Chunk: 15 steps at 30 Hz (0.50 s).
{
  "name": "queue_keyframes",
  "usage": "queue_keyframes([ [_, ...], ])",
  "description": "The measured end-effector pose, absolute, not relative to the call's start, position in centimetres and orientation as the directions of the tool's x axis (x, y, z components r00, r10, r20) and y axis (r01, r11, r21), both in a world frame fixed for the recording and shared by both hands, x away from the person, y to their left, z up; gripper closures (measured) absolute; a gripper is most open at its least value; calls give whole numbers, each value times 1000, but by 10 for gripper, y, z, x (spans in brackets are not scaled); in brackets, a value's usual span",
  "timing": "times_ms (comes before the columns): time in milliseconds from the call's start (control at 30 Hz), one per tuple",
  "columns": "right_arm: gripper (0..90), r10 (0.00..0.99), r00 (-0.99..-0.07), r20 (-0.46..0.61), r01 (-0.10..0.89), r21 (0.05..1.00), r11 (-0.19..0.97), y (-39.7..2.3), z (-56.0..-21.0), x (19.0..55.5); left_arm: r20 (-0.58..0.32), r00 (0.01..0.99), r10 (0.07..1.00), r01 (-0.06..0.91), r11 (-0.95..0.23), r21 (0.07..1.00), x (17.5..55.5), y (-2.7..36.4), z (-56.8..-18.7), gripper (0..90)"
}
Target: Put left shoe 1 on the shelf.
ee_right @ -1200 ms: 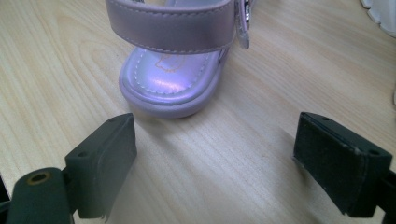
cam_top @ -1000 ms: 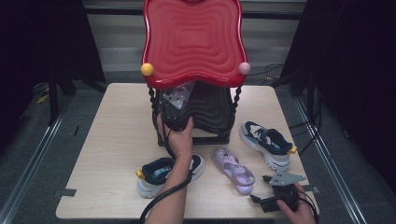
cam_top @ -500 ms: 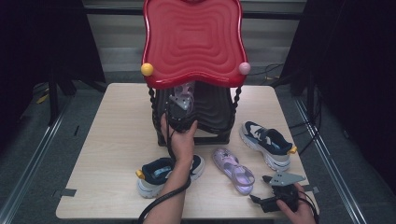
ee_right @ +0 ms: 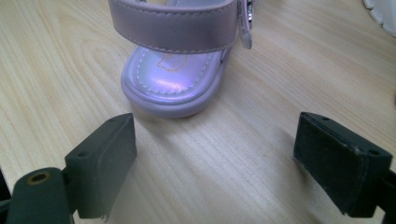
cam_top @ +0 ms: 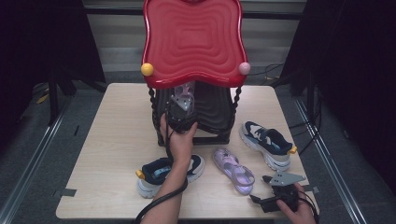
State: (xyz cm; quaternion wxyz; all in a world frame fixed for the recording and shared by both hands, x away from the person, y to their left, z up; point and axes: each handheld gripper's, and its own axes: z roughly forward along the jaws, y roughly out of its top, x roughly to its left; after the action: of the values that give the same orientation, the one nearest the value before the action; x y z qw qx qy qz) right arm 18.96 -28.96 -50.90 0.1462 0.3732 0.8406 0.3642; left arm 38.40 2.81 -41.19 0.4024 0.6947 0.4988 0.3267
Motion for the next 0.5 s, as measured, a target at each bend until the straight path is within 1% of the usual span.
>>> queue_keyframes([
  [67,124,734,-679,26,521,722,456,-290,-509,190,56,303,951,433,-190,881,383,29,-413,227],
  [167,124,734,-679,26,521,722,456,-290,-509,190,66,317,946,431,-206,878,382,30,-415,223],
  [300,124,734,-679,26,521,722,456,-290,-509,190,73,317,946,433,-213,876,381,31,-414,275],
  [500,124,734,-679,26,521,721,456,-290,-509,190,48,313,949,444,-191,875,382,32,-413,282],
])
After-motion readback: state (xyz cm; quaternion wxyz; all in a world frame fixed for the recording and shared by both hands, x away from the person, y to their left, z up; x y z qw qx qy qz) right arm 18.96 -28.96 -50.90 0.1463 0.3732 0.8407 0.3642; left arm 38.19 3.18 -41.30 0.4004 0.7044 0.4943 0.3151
